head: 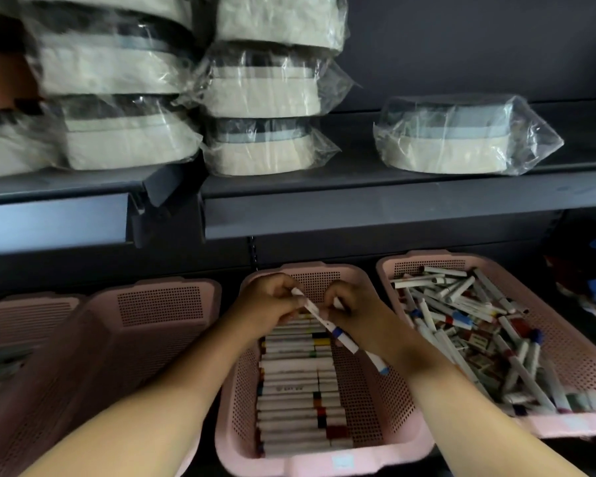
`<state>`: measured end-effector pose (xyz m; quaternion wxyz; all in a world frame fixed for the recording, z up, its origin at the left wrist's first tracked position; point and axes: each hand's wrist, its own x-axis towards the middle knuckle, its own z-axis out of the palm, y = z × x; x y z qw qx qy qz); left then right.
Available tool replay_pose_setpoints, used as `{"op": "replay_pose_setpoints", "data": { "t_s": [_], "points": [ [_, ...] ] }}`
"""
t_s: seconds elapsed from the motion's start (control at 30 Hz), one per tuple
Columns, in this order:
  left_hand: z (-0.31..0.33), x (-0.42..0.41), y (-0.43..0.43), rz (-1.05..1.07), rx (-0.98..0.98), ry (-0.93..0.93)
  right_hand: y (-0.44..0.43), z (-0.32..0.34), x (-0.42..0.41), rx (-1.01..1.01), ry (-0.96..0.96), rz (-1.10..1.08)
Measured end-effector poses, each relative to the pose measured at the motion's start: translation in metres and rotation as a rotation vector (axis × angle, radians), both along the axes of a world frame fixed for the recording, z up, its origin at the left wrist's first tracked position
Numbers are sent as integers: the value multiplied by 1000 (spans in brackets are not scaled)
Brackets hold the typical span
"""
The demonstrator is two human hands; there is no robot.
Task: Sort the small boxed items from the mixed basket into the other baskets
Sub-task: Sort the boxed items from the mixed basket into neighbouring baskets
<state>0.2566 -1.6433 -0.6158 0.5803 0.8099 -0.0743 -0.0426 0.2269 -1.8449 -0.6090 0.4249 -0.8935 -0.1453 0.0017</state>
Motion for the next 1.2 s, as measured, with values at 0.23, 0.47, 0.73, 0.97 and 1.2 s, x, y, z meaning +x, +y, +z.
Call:
{"op": "replay_pose_setpoints", "data": {
  "t_s": [0.23, 0.47, 0.73, 0.97, 1.2],
  "points": [
    [2, 5, 15, -34, 333, -158, -13, -4, -3, 81, 95, -33],
    [2, 7, 5, -282, 824, -447, -17, -12, 4, 19, 91, -65],
    [-28, 64, 17, -119, 1026, -207, -20, -14, 7, 97, 89, -237],
    [-64, 94, 7, 7, 1193, -99, -23, -14, 10, 235, 128, -260],
    [-22, 54, -13, -136, 850, -203, -22, -8, 12, 378, 249, -292]
  ]
}}
